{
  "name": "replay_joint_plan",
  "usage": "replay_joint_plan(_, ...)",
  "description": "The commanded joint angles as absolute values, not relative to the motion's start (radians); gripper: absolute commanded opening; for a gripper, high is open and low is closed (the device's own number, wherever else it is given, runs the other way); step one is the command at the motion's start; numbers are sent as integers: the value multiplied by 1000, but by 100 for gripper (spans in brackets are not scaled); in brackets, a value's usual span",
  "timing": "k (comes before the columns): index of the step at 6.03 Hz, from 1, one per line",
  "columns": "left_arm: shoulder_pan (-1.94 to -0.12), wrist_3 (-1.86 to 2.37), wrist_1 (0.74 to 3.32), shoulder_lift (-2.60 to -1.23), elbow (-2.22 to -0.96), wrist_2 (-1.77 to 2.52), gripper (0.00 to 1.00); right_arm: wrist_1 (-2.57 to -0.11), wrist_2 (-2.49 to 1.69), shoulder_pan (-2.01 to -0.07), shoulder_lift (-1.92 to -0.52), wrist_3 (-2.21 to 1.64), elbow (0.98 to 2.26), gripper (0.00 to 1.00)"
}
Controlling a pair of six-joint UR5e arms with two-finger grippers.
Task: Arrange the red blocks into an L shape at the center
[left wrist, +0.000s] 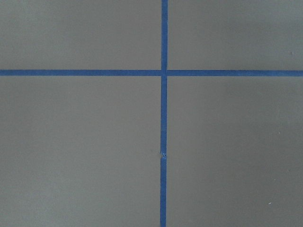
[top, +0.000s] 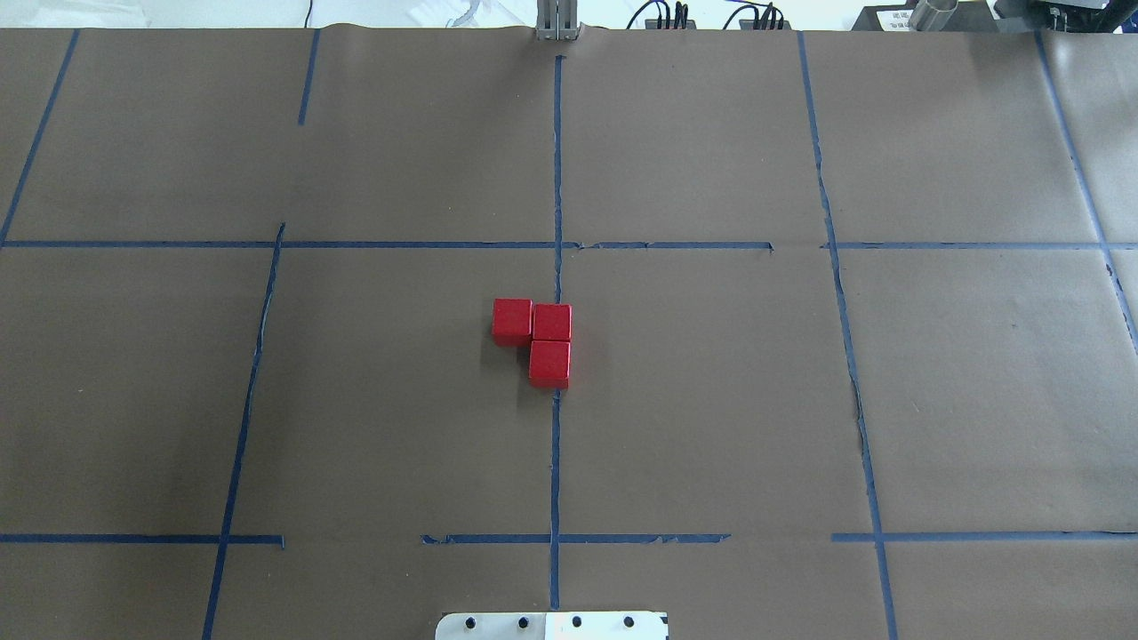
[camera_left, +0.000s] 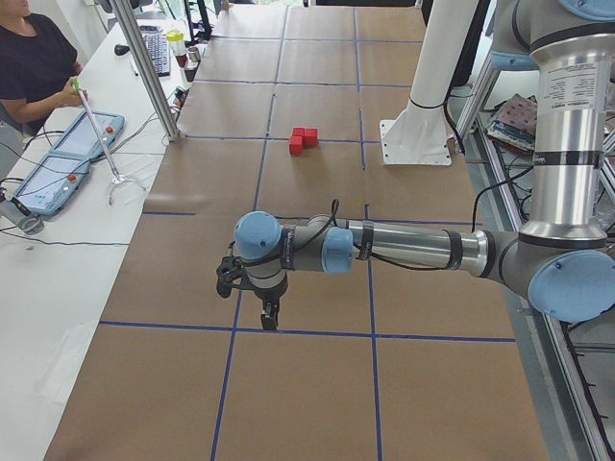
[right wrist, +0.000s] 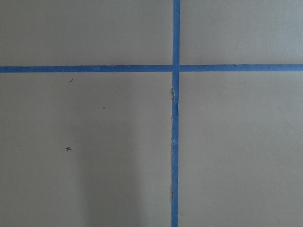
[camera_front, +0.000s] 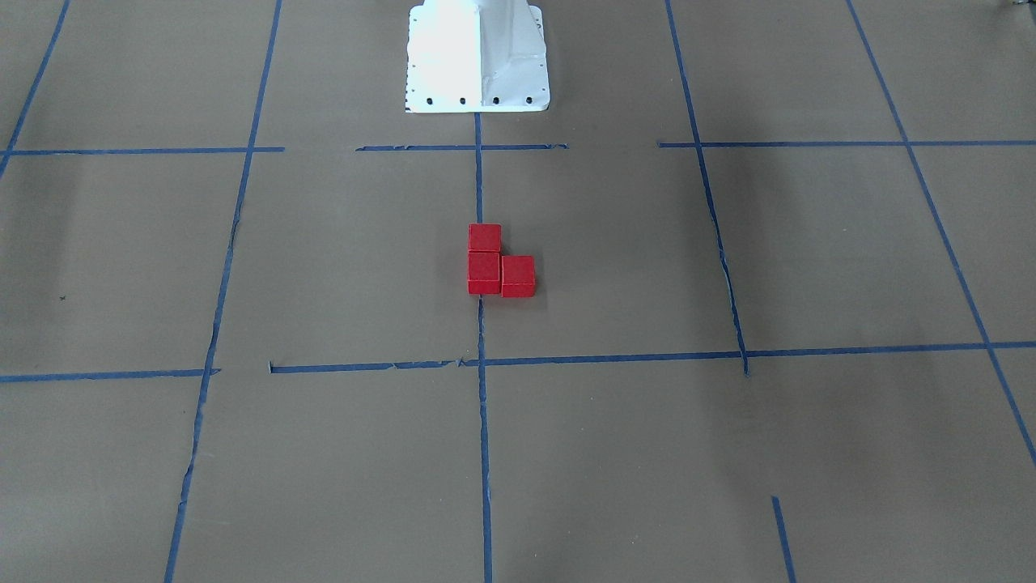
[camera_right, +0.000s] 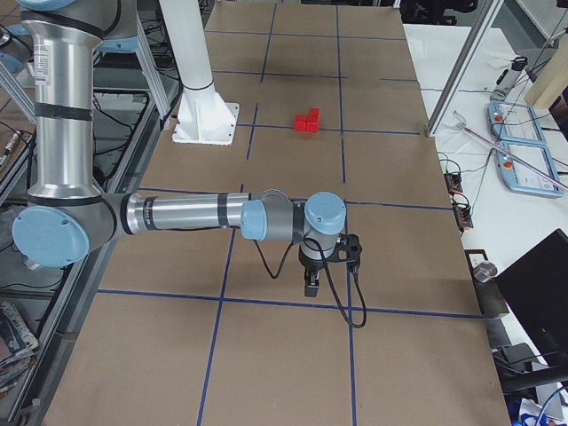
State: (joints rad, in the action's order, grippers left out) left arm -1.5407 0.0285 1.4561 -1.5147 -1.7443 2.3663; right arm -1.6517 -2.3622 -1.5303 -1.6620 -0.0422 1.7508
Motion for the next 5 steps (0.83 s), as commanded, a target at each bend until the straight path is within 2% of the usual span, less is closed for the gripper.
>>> replay_joint_plan(1, -1523, 20, 1430, -1511, -1764, 2353, 100, -1651, -2361, -1537, -1716, -40, 1804, 100)
replay_joint_plan(5, -1519, -87, 1422, -1474, -1761, 2345, 100, -1652, -2361, -1536, -1718, -40, 1795, 100)
